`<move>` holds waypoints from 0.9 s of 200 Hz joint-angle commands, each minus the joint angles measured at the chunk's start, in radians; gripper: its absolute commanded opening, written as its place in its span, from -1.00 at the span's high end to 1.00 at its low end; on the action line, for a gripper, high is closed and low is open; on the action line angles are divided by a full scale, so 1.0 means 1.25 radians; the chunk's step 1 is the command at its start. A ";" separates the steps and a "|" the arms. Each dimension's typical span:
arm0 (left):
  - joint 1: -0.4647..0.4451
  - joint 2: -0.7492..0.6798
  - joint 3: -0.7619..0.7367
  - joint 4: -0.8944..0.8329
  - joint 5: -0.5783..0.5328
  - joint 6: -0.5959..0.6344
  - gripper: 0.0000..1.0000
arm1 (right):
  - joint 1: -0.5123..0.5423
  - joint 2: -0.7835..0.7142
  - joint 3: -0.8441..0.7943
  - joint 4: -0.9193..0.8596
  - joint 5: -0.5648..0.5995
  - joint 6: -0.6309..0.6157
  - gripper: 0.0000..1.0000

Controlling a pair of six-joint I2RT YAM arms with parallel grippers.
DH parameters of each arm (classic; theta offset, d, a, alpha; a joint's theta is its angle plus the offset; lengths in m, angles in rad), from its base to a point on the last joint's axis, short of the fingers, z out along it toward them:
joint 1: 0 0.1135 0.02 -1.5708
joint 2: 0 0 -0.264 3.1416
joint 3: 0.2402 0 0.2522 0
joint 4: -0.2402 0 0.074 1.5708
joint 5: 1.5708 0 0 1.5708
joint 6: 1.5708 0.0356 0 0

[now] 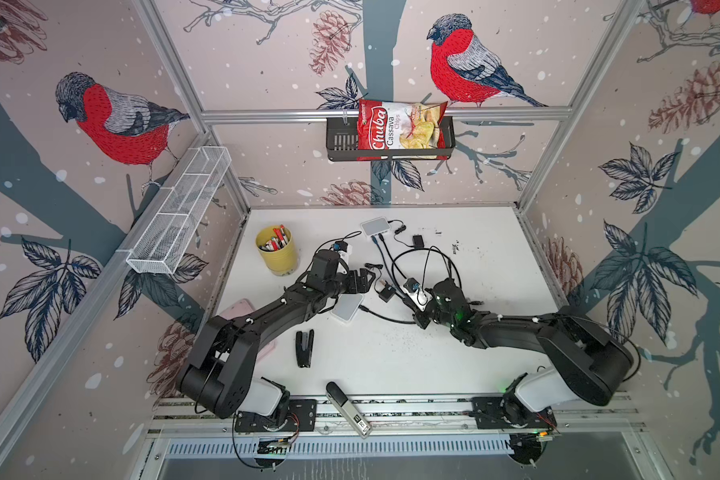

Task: Insert the plug into the switch port
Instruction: 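Lift the green-booted plug with the right gripper toward the router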

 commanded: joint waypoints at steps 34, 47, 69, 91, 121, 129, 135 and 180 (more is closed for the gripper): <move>-0.060 0.084 0.051 -0.049 -0.031 -0.063 -0.43 | 0.039 -0.026 -0.030 0.069 0.031 -0.050 0.93; -0.071 0.096 0.058 -0.045 -0.028 -0.079 -0.39 | 0.041 -0.026 -0.032 0.075 0.041 -0.049 0.93; -0.082 0.108 0.065 -0.043 -0.025 -0.092 -0.25 | 0.047 -0.022 -0.032 0.084 0.052 -0.048 0.92; -0.083 0.117 0.067 -0.035 -0.014 -0.102 -0.01 | 0.051 -0.014 -0.028 0.085 0.068 -0.048 0.92; -0.084 0.129 0.067 -0.018 -0.006 -0.108 0.15 | 0.060 -0.007 -0.027 0.086 0.081 -0.053 0.91; -0.084 0.132 0.071 -0.015 -0.003 -0.107 0.20 | 0.061 -0.007 -0.027 0.084 0.082 -0.054 0.91; -0.083 0.136 0.071 -0.013 0.000 -0.106 0.23 | 0.062 -0.005 -0.027 0.086 0.082 -0.053 0.91; -0.087 0.150 0.067 0.019 0.026 -0.108 0.44 | 0.068 0.001 -0.024 0.093 0.083 -0.053 0.89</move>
